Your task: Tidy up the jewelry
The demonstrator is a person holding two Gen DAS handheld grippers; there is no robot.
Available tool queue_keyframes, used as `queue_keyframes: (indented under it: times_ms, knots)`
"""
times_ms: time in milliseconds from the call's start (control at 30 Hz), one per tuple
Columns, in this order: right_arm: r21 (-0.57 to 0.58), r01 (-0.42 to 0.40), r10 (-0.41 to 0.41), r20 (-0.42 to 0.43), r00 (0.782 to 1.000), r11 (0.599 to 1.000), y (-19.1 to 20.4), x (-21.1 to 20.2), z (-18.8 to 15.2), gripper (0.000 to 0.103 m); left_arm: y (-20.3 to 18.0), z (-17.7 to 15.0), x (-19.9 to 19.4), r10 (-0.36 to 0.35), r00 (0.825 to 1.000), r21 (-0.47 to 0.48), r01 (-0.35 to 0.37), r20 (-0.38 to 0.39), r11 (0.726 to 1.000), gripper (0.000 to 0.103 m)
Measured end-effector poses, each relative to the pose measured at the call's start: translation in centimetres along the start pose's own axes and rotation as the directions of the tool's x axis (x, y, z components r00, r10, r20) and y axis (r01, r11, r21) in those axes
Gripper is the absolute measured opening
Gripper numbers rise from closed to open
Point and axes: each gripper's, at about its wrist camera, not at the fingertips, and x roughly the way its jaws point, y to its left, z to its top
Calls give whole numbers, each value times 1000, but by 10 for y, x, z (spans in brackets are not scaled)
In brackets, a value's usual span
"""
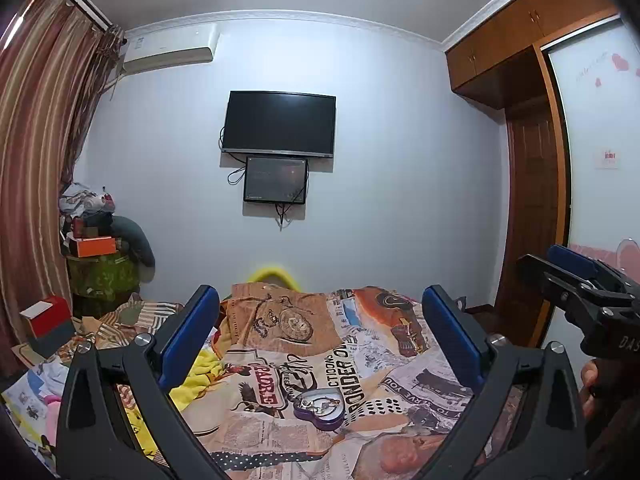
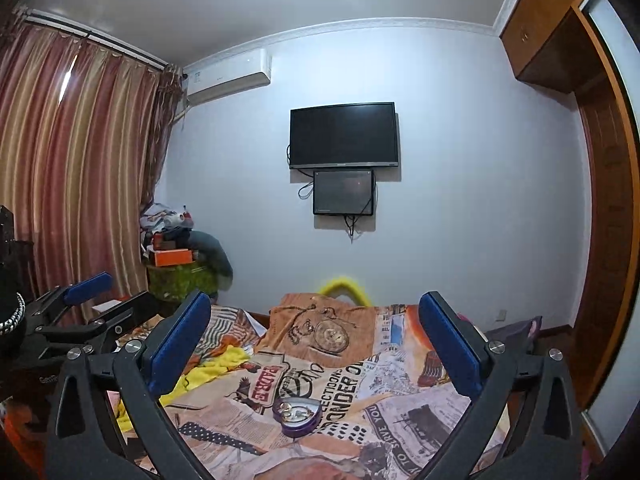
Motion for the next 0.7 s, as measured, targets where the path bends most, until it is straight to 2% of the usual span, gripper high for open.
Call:
queue_keyframes:
  times_ms: [700]
  knots:
    - [41, -9, 12, -60, 998, 999, -12, -2, -8, 103, -1, -9, 11, 10, 999, 0, -10, -32, 1000, 103]
